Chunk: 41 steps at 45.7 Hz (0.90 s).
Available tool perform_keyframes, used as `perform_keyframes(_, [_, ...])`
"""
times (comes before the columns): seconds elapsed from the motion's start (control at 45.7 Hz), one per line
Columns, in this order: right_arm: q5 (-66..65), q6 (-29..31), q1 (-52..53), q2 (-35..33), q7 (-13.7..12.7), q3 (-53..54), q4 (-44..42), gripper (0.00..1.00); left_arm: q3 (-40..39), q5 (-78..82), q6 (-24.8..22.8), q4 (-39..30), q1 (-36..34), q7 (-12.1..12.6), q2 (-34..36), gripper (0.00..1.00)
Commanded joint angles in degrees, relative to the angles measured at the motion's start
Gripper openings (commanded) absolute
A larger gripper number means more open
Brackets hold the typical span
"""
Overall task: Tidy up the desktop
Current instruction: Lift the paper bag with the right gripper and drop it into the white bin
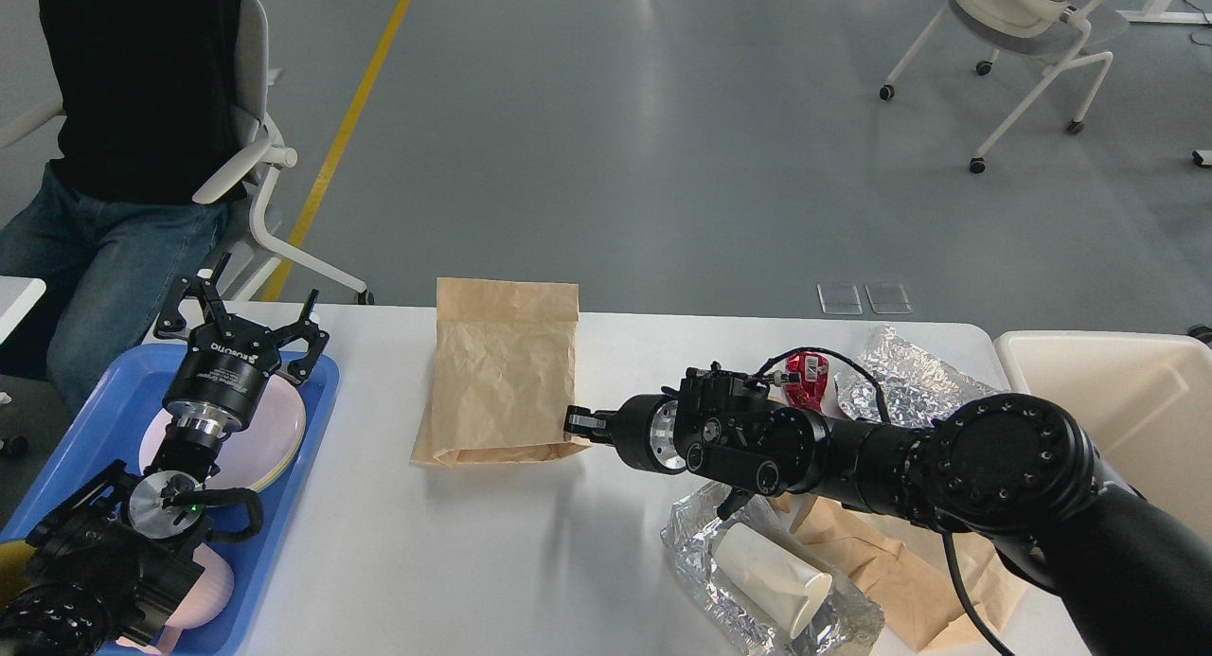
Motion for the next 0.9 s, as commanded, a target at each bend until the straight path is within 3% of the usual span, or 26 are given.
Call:
perform_keyframes(0.0, [0.2, 0.6, 3.9, -3.4, 0.5, 0.6, 1.7, 0.0, 0.0, 0.0, 0.0, 0.0, 0.0, 0.0, 0.0, 0.96])
perform_keyframes(0.329, [0.4, 4.1, 16.4, -20.1, 2.0, 6.0, 11.2, 0.0, 0.0, 0.0, 0.0, 0.0, 0.0, 0.0, 0.0, 0.96])
perform_keyframes(0.876, [0.4, 8.6, 18.6, -41.0, 1.3, 13.2, 9.0, 0.0, 0.0, 0.0, 0.0, 0.0, 0.0, 0.0, 0.0, 0.96])
